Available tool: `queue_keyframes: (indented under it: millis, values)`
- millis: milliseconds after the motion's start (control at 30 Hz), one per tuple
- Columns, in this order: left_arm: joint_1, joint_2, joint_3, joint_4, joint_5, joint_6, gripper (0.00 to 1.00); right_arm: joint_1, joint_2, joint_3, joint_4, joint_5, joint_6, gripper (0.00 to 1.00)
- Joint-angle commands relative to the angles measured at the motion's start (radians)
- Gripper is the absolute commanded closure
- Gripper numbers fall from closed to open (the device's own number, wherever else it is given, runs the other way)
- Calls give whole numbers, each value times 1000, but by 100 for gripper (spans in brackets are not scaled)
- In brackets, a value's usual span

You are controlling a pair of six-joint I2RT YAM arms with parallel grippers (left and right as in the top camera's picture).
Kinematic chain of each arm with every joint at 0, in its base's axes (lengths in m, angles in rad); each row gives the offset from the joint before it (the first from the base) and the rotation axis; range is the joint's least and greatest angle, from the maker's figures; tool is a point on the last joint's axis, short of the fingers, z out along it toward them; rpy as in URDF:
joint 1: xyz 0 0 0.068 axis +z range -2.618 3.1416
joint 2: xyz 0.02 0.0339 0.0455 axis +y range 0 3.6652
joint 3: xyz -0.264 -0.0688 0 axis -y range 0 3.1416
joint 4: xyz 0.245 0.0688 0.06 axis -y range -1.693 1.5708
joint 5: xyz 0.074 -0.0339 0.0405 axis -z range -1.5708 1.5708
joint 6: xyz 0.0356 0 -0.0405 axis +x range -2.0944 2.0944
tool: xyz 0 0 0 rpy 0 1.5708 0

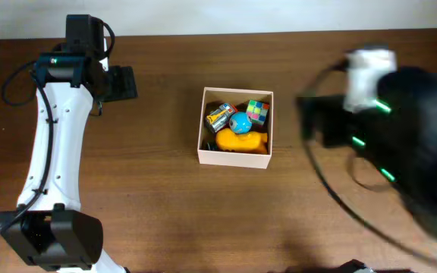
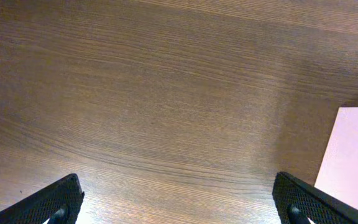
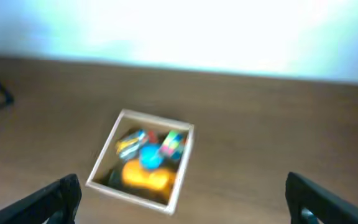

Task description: Pack container

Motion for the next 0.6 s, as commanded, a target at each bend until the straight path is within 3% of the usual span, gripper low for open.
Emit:
queue_keyframes:
  millis: [0,133,267,567]
  values:
    - [2,-9,11,-1,3,-9,1,-80,-111,-5,-10,52,-131,1]
    - [2,-9,11,-1,4,-9,1,-218,-232,-86,-37,26,-131,1]
    - [2,-9,11,-1,3,-9,1,-380,-418,-315,25,-1,-131,1]
    - [2,-9,11,-1,3,-9,1,-438,-801,-962,316,-60,-127,1]
